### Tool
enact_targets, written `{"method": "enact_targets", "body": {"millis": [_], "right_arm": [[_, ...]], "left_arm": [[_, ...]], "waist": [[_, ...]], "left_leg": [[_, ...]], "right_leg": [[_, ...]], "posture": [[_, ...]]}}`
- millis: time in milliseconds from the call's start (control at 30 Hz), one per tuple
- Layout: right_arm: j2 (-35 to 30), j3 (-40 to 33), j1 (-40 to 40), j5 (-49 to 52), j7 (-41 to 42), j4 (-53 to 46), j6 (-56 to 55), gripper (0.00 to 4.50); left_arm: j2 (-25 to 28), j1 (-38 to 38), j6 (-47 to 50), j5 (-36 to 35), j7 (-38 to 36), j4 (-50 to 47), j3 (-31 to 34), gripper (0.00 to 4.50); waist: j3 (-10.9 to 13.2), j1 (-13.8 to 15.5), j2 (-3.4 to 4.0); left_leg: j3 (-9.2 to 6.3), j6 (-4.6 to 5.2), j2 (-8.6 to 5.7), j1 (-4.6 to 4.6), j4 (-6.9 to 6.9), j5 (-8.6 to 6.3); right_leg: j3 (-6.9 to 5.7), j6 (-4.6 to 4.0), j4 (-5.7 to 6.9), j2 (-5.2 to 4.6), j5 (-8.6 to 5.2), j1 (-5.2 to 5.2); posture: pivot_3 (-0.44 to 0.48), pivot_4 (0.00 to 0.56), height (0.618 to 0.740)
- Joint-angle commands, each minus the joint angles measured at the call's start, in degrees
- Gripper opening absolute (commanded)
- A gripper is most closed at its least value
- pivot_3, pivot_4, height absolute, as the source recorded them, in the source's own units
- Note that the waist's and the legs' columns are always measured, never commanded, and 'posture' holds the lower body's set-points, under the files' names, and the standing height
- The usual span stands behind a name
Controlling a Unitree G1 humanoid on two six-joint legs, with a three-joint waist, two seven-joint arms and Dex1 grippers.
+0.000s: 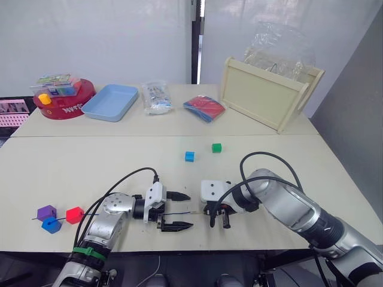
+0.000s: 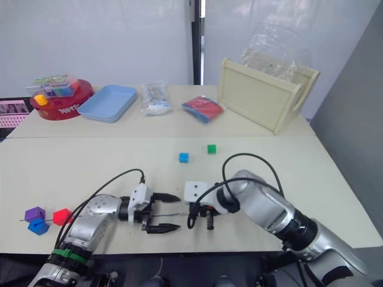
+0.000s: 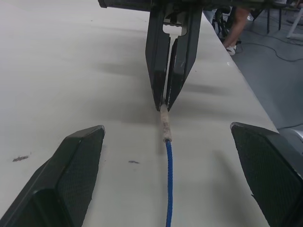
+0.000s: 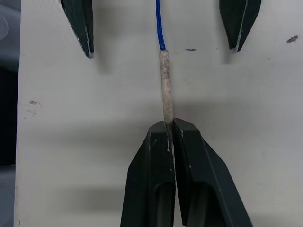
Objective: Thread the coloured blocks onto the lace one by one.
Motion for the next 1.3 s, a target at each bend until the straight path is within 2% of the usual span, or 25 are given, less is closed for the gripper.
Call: {"method": "enact_targets", "body": {"millis": [33,100,367,533,567,633,867,1167,1200,1267,1300], "right_arm": [[-0.48,-0.47,-1.46,0.01,0.42,-2.35,0.26,0.00],[-0.52,-0.58,-1.71,0.20,0.57,-2.54,0.46,0.00],[-0.86,-0.64,-1.89,0.49,0.96,-2.78,0.63,0.00],[-0.84,-0.65,-1.99,0.54,1.16,-2.92,0.86,0.00],[-0.86,-0.67,-1.99,0.58,1.24,-2.92,0.89,0.00],[-0.87,-0.70,-1.98,0.61,1.32,-2.95,0.91,0.00],[-0.96,-0.59,-2.01,0.54,1.40,-3.11,1.07,0.00],[-0.60,-2.13,-1.63,1.29,0.52,-3.19,2.35,0.00],[-0.78,-3.27,-1.18,2.04,0.41,-3.58,2.99,0.67],[-0.54,-7.27,0.51,5.17,0.19,-4.61,4.87,1.24],[-0.53,-10.45,1.82,7.31,0.16,-5.10,5.80,1.69]], "left_arm": [[-0.30,-1.09,-0.85,0.02,-0.78,0.47,-0.07,3.94],[-0.37,-1.42,-1.58,0.93,-1.06,1.20,-0.61,3.43],[-2.00,-2.36,-2.26,2.34,-0.12,2.25,-1.42,3.43],[-2.90,-3.34,-6.21,4.24,0.19,4.02,-1.98,3.43],[-2.88,-3.70,-6.30,4.21,0.12,4.48,-1.79,2.91],[-2.63,-4.06,-6.27,3.94,-0.31,4.96,-1.51,2.36],[-1.94,-2.77,-6.29,3.13,-1.76,4.10,-1.33,0.01],[-2.02,-2.91,-6.44,3.18,-1.32,4.60,-1.13,0.01],[-1.94,-2.96,-6.33,3.07,-1.06,4.66,-0.81,0.00],[-1.66,-2.66,-6.01,2.73,-0.52,4.23,-0.16,0.00],[-1.34,-2.24,-5.74,2.44,-0.36,3.71,0.20,0.00]], "waist": [[0.00,0.00,0.00],[0.00,0.01,0.00],[0.00,0.07,0.00],[0.00,0.15,0.00],[0.00,0.18,0.00],[0.00,0.19,0.00],[0.00,0.12,0.00],[0.00,0.11,0.00],[0.00,0.12,0.00],[0.00,0.19,0.00],[-0.01,0.28,-0.01]], "left_leg": [[0.00,0.00,-0.01,0.00,0.00,0.00],[0.00,0.00,-0.01,0.00,0.00,0.00],[0.00,0.00,-0.01,0.00,0.01,0.00],[0.00,0.00,-0.02,0.00,0.01,0.00],[0.00,0.00,-0.02,0.00,0.02,0.00],[0.00,0.00,-0.02,0.00,0.02,0.00],[0.00,0.00,-0.01,0.00,0.02,0.00],[0.00,0.00,-0.01,0.00,0.02,0.00],[0.00,0.00,-0.01,0.00,0.02,0.00],[0.00,0.00,-0.02,0.00,0.02,0.00],[0.00,0.00,-0.01,0.00,0.02,0.00]], "right_leg": [[0.00,0.00,0.00,0.00,0.00,0.00],[0.00,0.00,0.00,0.00,0.00,0.00],[-0.01,0.00,0.00,-0.01,0.00,0.01],[-0.01,0.00,0.00,-0.02,0.00,0.01],[-0.01,0.00,0.00,-0.01,0.00,0.01],[-0.01,0.00,0.00,-0.02,0.00,0.01],[-0.01,0.00,0.00,-0.01,0.00,0.01],[-0.01,0.00,0.00,-0.01,0.00,0.02],[-0.01,0.00,0.00,-0.01,0.00,0.02],[-0.01,0.00,0.00,-0.01,0.00,0.02],[-0.01,0.00,0.00,-0.01,0.00,0.02]], "posture": [[0.000,0.150,0.740],[0.000,0.150,0.740],[0.000,0.150,0.740],[0.000,0.150,0.740],[0.000,0.150,0.740],[0.000,0.150,0.740],[0.000,0.150,0.740],[0.000,0.150,0.740],[0.000,0.150,0.740],[0.000,0.150,0.740],[0.000,0.150,0.740]]}}
